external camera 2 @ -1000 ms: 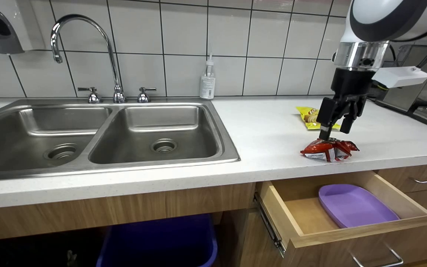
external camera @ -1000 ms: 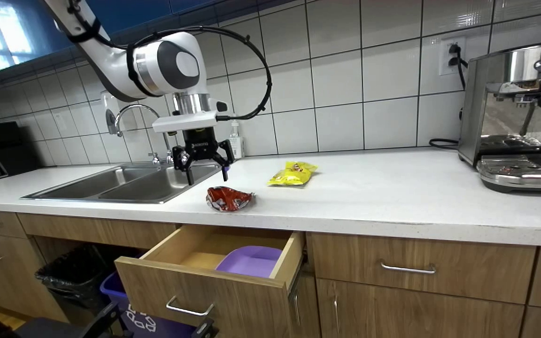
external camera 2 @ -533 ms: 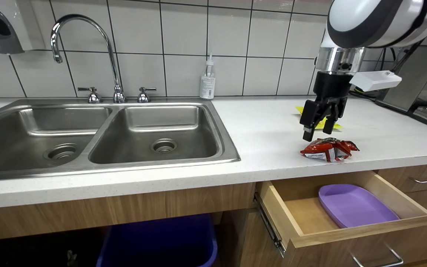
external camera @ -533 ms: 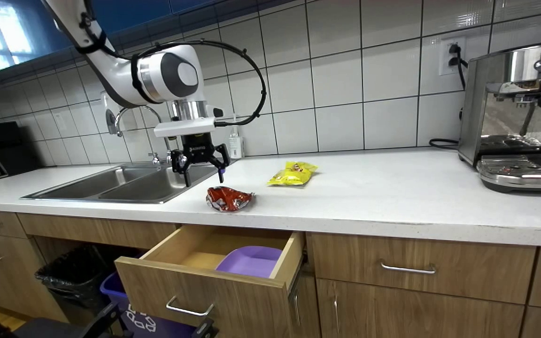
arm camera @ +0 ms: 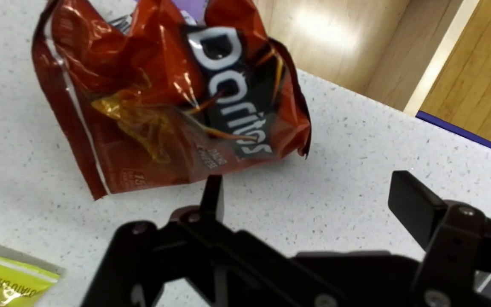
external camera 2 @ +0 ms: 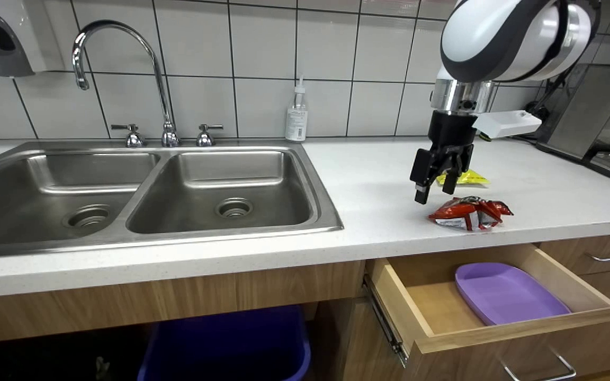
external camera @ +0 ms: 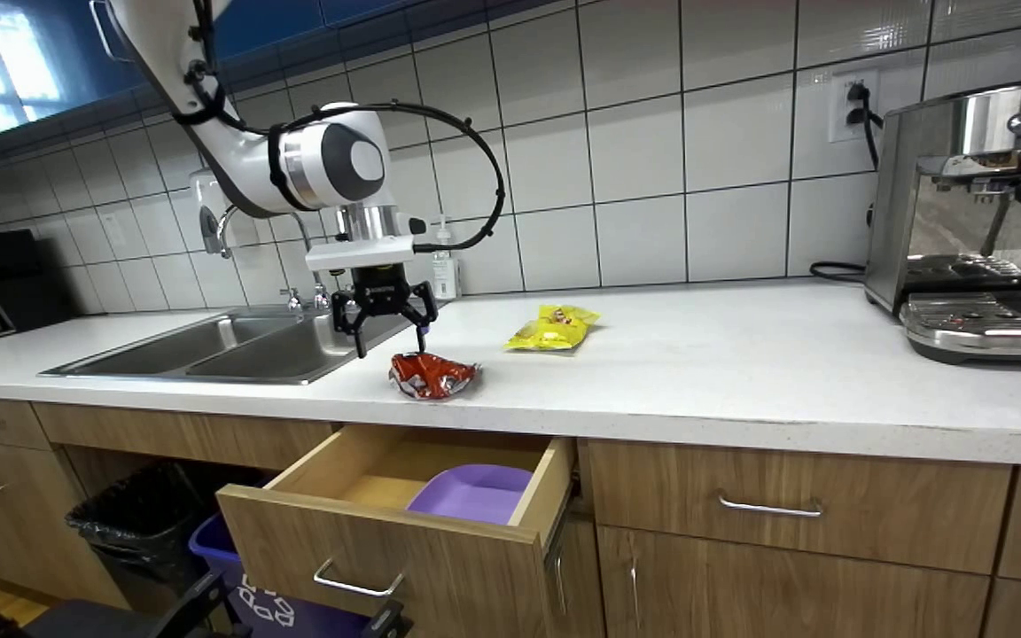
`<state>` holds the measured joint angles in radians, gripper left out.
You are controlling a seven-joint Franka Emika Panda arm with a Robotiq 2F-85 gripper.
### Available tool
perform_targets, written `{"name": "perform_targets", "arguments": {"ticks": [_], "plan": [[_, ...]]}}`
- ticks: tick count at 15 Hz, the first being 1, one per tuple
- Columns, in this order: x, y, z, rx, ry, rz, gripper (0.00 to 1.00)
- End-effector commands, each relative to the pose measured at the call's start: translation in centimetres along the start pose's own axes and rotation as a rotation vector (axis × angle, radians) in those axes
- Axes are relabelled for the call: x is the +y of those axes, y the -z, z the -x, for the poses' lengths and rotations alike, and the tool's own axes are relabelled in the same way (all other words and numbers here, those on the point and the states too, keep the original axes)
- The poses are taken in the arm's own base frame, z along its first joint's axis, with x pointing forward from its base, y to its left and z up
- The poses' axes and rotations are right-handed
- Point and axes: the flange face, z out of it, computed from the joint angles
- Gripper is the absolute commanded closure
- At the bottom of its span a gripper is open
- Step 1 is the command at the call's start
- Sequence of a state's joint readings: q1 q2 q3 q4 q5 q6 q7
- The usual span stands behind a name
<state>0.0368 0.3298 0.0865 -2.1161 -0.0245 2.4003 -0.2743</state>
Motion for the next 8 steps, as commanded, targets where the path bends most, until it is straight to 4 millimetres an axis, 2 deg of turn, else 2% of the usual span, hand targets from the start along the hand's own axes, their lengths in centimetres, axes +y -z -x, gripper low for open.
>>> {"name": "perform_targets", "arguments": {"ticks": [1,8], "plan": [[0.4,-0.4,-0.7,-0.01,0.025,-0.014,0.0],[0.3,-1.3,0.7,-0.036,0.024,-0.017,0.0]]}}
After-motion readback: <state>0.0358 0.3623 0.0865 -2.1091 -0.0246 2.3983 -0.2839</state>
